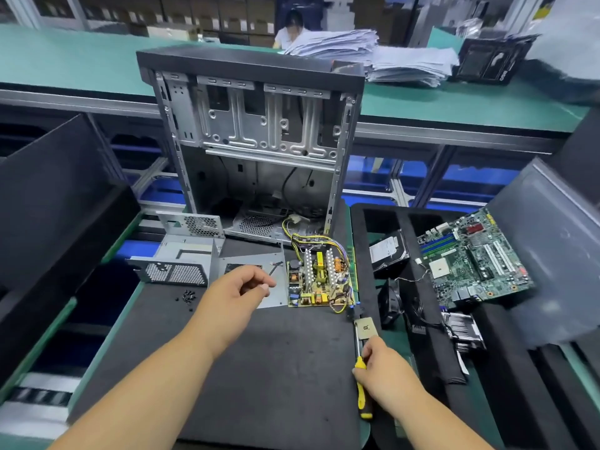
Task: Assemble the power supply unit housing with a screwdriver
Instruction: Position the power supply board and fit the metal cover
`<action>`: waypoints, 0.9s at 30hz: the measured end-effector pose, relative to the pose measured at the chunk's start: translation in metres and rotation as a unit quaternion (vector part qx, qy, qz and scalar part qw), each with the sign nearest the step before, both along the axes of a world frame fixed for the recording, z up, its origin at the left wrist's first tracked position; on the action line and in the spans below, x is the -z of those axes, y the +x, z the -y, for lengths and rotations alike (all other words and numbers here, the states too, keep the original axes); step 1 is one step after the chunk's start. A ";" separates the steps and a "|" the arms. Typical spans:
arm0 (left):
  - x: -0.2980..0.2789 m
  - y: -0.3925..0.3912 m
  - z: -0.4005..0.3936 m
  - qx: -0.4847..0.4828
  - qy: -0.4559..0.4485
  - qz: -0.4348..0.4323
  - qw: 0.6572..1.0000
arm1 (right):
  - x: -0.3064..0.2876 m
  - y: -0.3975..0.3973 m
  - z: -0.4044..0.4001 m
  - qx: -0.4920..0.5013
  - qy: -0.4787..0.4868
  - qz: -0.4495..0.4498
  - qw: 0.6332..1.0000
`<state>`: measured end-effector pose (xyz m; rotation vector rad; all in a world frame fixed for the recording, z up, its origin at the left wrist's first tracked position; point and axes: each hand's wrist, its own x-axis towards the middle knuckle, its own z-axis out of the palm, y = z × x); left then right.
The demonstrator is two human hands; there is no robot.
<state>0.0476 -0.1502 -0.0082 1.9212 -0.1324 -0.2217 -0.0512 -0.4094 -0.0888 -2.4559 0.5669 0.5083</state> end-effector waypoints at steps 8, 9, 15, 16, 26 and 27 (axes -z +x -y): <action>-0.004 -0.013 -0.020 -0.037 0.009 0.027 0.999 | -0.020 0.030 0.013 0.014 0.005 0.070 0.997; -0.005 -0.014 -0.024 -0.049 0.006 0.030 0.998 | -0.025 0.039 0.012 0.014 0.003 0.088 0.996; -0.004 -0.020 -0.048 -0.105 0.011 0.045 0.993 | -0.043 0.102 -0.013 -0.023 -0.032 0.185 0.982; -0.004 -0.021 -0.052 -0.113 0.012 0.044 0.993 | -0.044 0.111 -0.018 -0.028 -0.049 0.186 0.981; -0.008 0.003 -0.093 -0.126 0.007 0.050 0.991 | -0.036 0.153 -0.057 -0.009 -0.146 0.107 0.983; -0.007 0.007 -0.096 -0.121 0.004 0.044 0.992 | -0.036 0.154 -0.059 -0.006 -0.158 0.106 0.982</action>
